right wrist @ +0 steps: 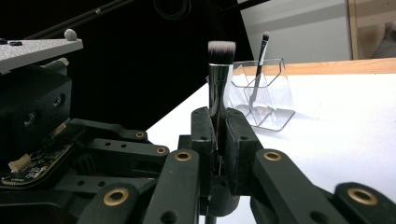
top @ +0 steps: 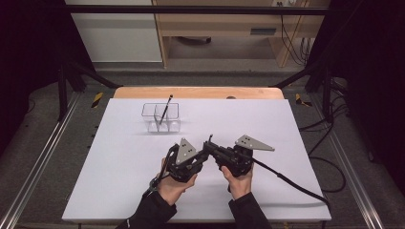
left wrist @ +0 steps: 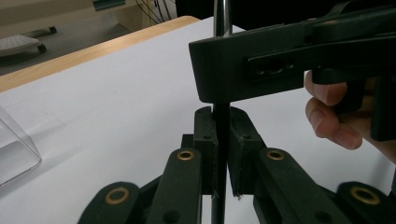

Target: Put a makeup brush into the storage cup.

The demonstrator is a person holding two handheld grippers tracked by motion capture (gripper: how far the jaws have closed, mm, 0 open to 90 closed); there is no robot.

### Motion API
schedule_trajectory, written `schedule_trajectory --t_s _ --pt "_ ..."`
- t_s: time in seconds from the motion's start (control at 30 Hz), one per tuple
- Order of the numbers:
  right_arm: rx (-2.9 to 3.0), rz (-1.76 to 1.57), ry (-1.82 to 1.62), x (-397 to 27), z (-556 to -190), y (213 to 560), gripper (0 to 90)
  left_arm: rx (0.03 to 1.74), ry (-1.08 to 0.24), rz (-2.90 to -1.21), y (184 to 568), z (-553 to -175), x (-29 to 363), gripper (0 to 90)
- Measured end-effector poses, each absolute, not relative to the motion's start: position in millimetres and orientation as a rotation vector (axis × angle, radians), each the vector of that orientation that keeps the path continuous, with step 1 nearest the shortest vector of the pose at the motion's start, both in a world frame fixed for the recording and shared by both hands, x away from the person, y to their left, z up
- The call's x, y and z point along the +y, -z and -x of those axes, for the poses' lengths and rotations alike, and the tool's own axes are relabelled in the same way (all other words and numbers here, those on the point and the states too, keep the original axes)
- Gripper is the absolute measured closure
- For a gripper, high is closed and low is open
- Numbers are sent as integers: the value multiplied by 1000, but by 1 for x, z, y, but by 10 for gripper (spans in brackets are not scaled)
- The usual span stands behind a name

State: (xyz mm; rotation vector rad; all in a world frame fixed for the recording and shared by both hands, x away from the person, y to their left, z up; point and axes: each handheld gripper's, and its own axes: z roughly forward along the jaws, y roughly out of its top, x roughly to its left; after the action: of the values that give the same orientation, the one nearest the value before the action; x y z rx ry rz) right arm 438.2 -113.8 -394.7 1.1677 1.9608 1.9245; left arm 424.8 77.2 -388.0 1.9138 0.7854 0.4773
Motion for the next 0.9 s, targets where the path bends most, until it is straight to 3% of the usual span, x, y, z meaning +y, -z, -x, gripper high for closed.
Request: schedule_trajectory --t_s 0.1,0.47,0.9 --pt "1956 -1165 -1924 -115 -438 393 823 781 -485 -1909 387 -425 78 827" --pt "1933 -1114 -1842 -124 -433 384 448 832 -504 -1890 391 -431 97 827" --pt "1965 -1110 -1573 -147 -433 382 142 870 -529 -1838 385 -433 142 826"
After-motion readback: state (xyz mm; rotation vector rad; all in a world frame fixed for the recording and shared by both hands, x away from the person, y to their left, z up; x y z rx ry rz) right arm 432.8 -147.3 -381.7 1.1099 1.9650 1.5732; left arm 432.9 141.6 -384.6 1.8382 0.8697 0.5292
